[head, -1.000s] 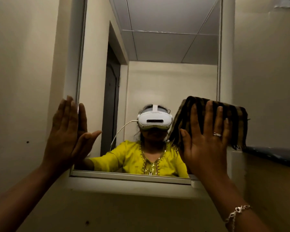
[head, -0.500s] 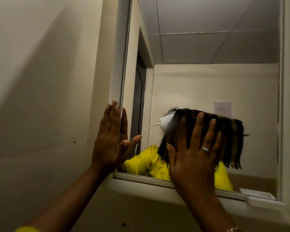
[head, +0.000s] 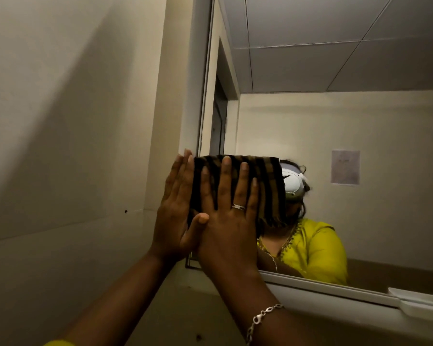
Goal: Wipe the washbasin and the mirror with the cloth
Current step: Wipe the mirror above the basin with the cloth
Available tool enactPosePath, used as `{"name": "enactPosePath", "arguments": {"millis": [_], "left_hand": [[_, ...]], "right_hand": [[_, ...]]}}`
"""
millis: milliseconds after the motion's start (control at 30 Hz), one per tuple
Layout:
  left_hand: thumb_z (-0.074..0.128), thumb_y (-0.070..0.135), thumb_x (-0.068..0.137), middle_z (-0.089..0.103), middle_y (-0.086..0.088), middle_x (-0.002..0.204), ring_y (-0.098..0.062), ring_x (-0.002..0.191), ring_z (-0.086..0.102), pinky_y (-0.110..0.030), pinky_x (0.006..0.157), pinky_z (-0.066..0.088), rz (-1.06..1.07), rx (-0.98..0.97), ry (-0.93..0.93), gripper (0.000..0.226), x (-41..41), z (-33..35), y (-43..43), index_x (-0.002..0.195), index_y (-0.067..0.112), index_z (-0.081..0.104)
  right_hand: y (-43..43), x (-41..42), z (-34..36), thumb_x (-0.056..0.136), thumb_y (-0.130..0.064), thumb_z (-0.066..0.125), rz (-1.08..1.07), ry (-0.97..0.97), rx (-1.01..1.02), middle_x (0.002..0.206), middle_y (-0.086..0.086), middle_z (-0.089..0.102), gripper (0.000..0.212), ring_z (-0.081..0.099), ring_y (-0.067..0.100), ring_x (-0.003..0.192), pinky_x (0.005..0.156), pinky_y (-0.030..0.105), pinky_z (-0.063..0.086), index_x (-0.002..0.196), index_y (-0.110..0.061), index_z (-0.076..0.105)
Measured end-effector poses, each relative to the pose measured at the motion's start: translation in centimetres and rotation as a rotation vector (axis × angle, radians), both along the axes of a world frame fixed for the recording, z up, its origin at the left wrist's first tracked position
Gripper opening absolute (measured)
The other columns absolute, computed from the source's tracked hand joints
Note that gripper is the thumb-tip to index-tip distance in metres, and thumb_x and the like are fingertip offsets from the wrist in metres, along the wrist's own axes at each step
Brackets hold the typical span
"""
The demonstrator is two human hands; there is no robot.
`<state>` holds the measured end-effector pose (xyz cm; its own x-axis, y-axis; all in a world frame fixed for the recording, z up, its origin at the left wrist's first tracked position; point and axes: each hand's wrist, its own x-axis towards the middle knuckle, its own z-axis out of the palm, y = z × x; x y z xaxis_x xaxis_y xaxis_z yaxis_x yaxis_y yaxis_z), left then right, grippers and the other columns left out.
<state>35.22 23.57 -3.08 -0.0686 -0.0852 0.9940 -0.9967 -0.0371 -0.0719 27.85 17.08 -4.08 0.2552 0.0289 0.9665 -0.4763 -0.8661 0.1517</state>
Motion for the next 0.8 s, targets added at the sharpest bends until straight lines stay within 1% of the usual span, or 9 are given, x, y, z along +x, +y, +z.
{"name": "enactPosePath", "arguments": {"millis": [133, 267, 400, 500, 567, 633, 700, 767, 800], "left_hand": [[0.012, 0.064, 0.089, 0.017, -0.022, 0.149, -0.031, 0.141, 0.011, -0.038, 0.115, 0.015, 0.044, -0.006, -0.015, 0.085, -0.1, 0.0, 0.0, 0.139, -0.005, 0.016], [0.013, 0.062, 0.09, 0.017, -0.024, 0.149, -0.032, 0.141, 0.01, -0.042, 0.115, 0.017, 0.092, 0.0, -0.02, 0.085, -0.5, 0.0, -0.1, 0.139, -0.008, 0.016], [0.013, 0.06, 0.091, 0.016, -0.026, 0.148, -0.034, 0.14, 0.01, -0.044, 0.114, 0.018, 0.183, 0.01, -0.034, 0.082, -0.7, 0.0, -0.1, 0.138, -0.008, 0.016], [0.015, 0.062, 0.091, 0.016, -0.026, 0.147, -0.034, 0.139, 0.011, -0.043, 0.114, 0.017, 0.226, 0.003, -0.021, 0.085, -1.3, 0.1, -0.2, 0.138, -0.009, 0.016], [0.022, 0.062, 0.09, 0.015, -0.027, 0.147, -0.035, 0.139, 0.011, -0.042, 0.115, 0.015, 0.31, -0.003, -0.055, 0.087, -1.5, 0.0, -0.4, 0.137, -0.011, 0.016], [0.039, 0.056, 0.087, 0.013, -0.027, 0.148, -0.035, 0.14, 0.009, -0.044, 0.115, 0.014, 0.43, -0.002, -0.104, 0.087, -1.0, 0.1, -0.6, 0.139, -0.01, 0.015], [0.05, 0.051, 0.081, 0.009, -0.026, 0.15, -0.035, 0.141, 0.006, -0.046, 0.115, 0.013, 0.515, 0.035, -0.086, 0.091, 0.1, 0.0, -0.8, 0.14, -0.008, 0.015], [0.052, 0.054, 0.078, 0.002, -0.023, 0.152, -0.033, 0.141, 0.001, -0.047, 0.115, 0.01, 0.578, 0.058, -0.038, 0.095, 1.2, -0.3, -0.9, 0.142, -0.005, 0.013], [0.052, 0.056, 0.077, -0.001, -0.021, 0.153, -0.033, 0.141, -0.001, -0.048, 0.115, 0.009, 0.596, 0.03, -0.044, 0.097, 0.5, -0.5, -0.6, 0.142, -0.003, 0.012]], "right_hand": [[-0.5, -0.9, -0.4, 0.086, -0.037, 0.029, 0.055, -0.002, -0.043, 0.154, 0.015, 0.009, 0.067, 0.006, 0.037, 0.142, 0.114, 0.049, 0.002, 0.147, -0.014, 0.016], [-1.8, -2.4, -1.2, 0.094, -0.037, 0.028, 0.102, 0.0, -0.057, 0.155, 0.014, 0.011, 0.058, 0.006, 0.032, 0.143, 0.114, 0.046, 0.004, 0.147, -0.017, 0.016], [-3.8, -4.5, -1.8, 0.094, -0.04, 0.033, 0.066, 0.017, -0.071, 0.154, 0.016, 0.014, 0.059, 0.006, 0.033, 0.143, 0.114, 0.047, 0.006, 0.147, -0.018, 0.019], [-5.6, -6.5, -2.0, 0.095, -0.04, 0.034, 0.029, 0.033, -0.085, 0.155, 0.015, 0.012, 0.059, 0.004, 0.033, 0.143, 0.115, 0.047, 0.005, 0.147, -0.017, 0.021], [-6.7, -7.9, -2.1, 0.096, -0.04, 0.032, 0.007, 0.05, -0.084, 0.155, 0.014, 0.01, 0.058, 0.002, 0.032, 0.143, 0.115, 0.047, 0.004, 0.148, -0.018, 0.019], [-7.6, -9.1, -2.1, 0.096, -0.041, 0.03, -0.009, 0.062, -0.073, 0.155, 0.013, 0.006, 0.058, 0.0, 0.032, 0.143, 0.116, 0.047, 0.003, 0.148, -0.018, 0.018], [-8.5, -10.3, -2.0, 0.096, -0.041, 0.03, -0.031, 0.068, -0.062, 0.155, 0.012, 0.005, 0.058, -0.001, 0.032, 0.143, 0.116, 0.047, 0.002, 0.148, -0.019, 0.017], [-9.4, -11.2, -2.0, 0.096, -0.041, 0.03, -0.053, 0.067, -0.055, 0.155, 0.012, 0.005, 0.058, -0.001, 0.032, 0.143, 0.116, 0.046, 0.001, 0.148, -0.019, 0.016], [-9.8, -11.6, -2.0, 0.096, -0.042, 0.029, -0.063, 0.065, -0.053, 0.155, 0.012, 0.005, 0.058, -0.001, 0.031, 0.143, 0.116, 0.046, 0.001, 0.148, -0.019, 0.016]]}}
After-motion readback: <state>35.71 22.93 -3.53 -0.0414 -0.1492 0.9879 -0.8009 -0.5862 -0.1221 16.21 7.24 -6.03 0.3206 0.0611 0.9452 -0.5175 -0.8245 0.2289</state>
